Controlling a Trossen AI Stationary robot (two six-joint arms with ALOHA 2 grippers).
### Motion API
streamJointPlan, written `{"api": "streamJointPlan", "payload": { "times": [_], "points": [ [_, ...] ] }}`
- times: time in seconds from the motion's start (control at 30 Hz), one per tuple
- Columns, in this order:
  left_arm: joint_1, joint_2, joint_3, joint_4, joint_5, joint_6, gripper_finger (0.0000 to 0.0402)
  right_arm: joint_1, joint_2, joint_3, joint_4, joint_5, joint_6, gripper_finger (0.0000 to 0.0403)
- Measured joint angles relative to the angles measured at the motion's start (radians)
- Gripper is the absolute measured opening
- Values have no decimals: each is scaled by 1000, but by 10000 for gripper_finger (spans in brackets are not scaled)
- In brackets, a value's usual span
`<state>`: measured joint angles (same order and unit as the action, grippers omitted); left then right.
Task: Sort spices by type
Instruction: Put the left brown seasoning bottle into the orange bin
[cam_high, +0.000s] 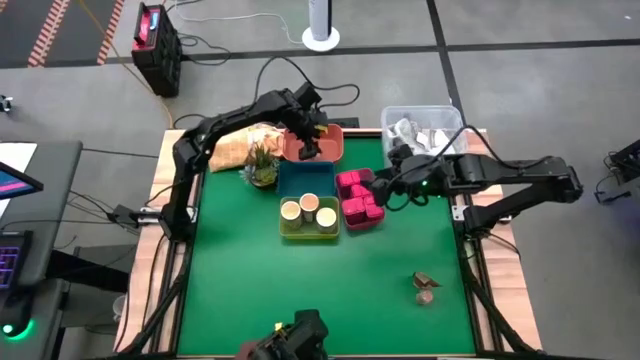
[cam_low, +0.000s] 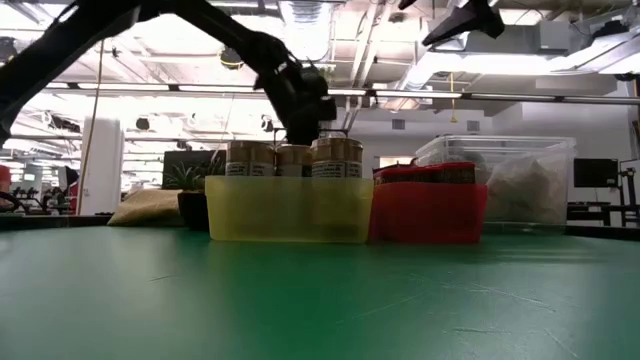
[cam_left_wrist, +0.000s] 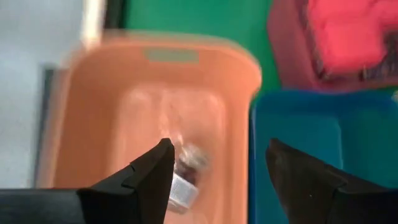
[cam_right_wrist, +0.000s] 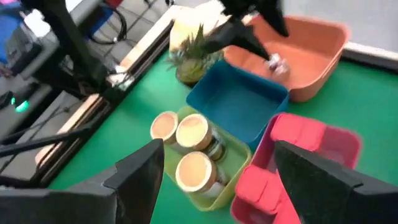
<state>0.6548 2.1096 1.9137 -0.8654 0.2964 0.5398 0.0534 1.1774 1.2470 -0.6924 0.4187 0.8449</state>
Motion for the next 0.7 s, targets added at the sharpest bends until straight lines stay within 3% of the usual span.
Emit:
{"api": "streamJointPlan", "payload": {
  "times": [0.4,0.7],
  "points": [
    [7,114,-5,31,-75,54,186,41,12,0,28,-11,49,327],
    [1,149,-17,92,-146,86,182,44,12,0,11,-26,48,327]
  ]
}}
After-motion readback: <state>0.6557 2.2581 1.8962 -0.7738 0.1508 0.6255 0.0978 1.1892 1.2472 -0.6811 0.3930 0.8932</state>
